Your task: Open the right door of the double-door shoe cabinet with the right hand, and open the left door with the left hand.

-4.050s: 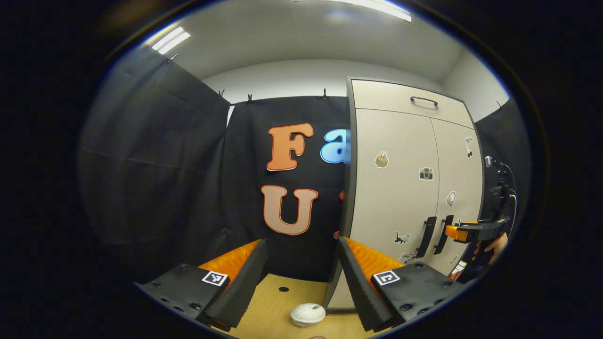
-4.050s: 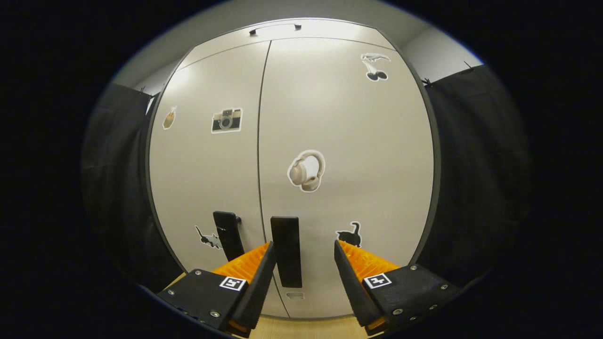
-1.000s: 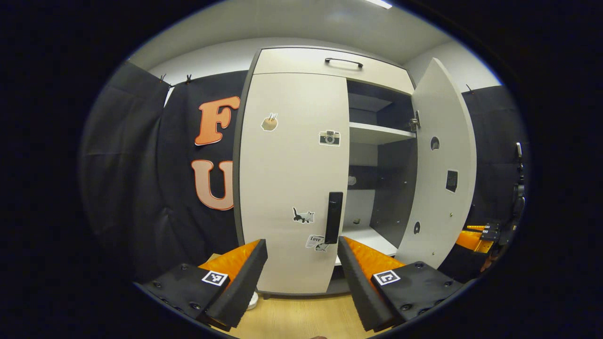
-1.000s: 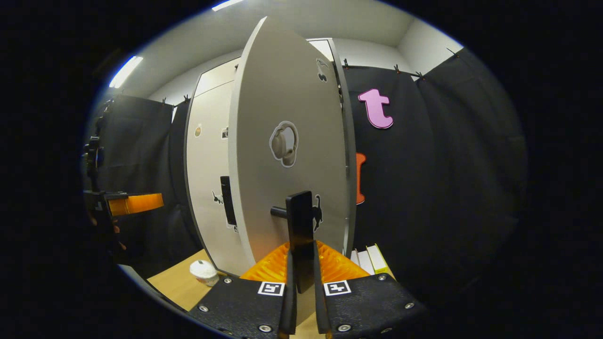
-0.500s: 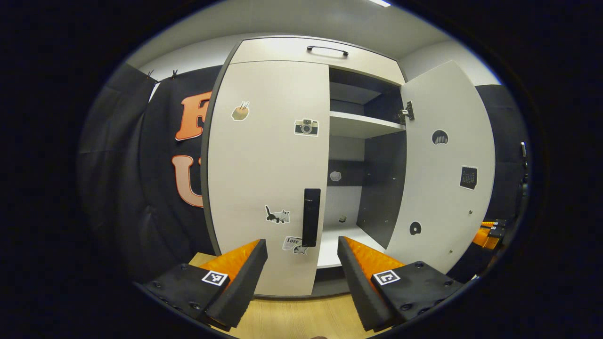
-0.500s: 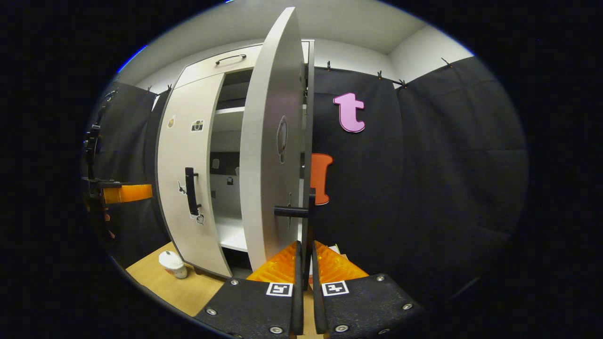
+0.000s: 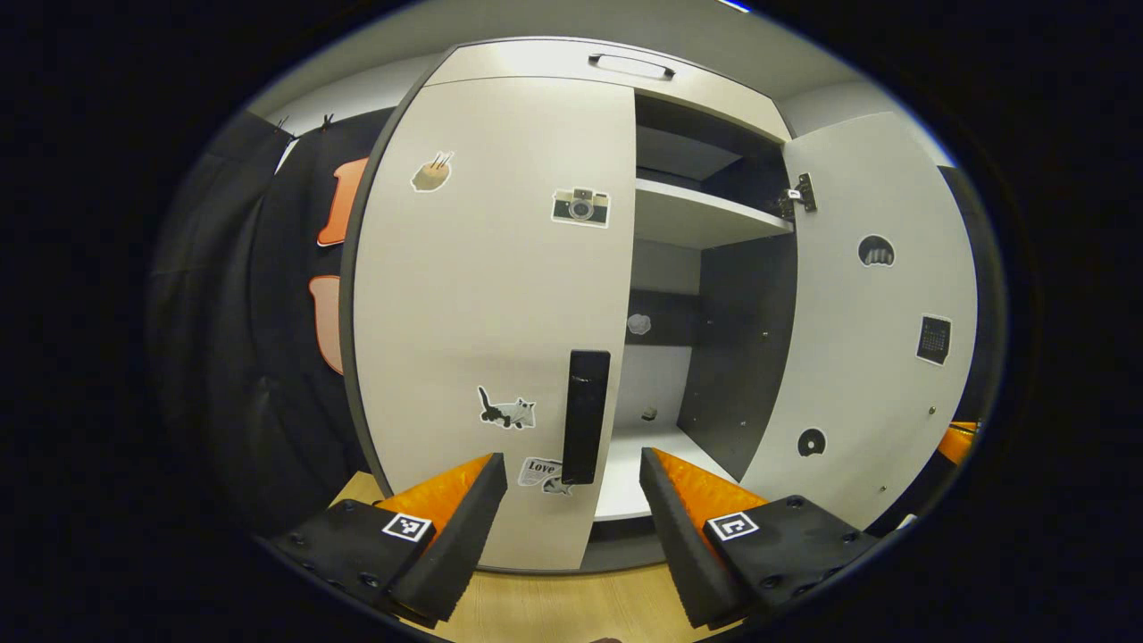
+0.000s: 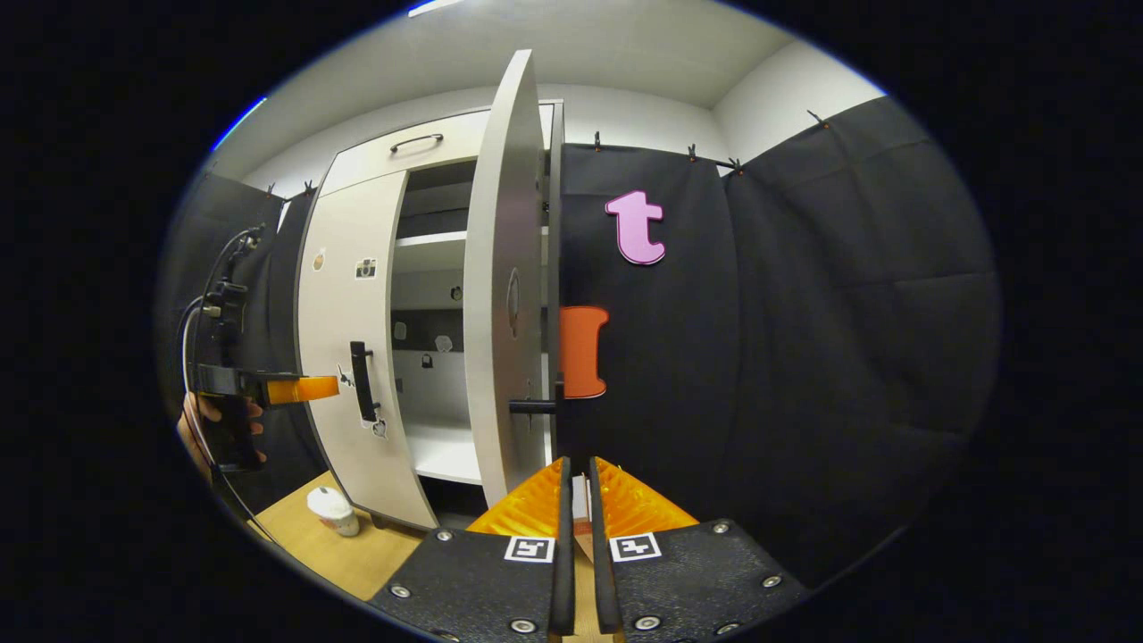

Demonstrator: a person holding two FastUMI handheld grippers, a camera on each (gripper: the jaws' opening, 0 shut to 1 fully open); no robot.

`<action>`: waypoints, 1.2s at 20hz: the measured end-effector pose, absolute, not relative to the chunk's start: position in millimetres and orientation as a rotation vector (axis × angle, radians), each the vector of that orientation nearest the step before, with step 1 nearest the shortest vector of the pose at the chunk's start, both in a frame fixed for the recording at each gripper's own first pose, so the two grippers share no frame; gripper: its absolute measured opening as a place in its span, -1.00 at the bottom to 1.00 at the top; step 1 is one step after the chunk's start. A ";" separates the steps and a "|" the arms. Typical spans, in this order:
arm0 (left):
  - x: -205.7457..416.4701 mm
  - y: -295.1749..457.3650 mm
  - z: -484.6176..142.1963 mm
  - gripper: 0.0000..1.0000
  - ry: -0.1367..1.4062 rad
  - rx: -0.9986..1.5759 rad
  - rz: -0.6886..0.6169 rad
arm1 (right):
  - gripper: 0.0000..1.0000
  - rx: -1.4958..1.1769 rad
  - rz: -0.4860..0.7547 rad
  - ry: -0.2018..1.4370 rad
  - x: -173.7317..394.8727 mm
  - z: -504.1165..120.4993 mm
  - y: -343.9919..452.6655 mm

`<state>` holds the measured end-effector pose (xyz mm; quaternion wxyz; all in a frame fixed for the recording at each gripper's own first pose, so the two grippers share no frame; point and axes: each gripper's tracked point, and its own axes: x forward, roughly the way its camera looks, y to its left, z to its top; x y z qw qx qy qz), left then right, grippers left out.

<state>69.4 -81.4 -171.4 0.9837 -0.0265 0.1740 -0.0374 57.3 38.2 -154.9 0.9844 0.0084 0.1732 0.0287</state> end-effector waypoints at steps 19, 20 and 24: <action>152.1 -79.0 -212.0 0.50 0.358 0.042 -0.004 | 0.51 -0.013 -0.128 0.406 26.0 -172.8 -9.0; 151.8 -79.4 -212.2 0.50 0.359 0.055 -0.004 | 0.55 -0.004 -0.124 0.410 24.6 -173.6 -7.8; 153.6 -90.3 -214.4 0.45 0.373 0.014 -0.035 | 0.60 -0.011 -0.134 0.401 21.0 -174.4 -9.7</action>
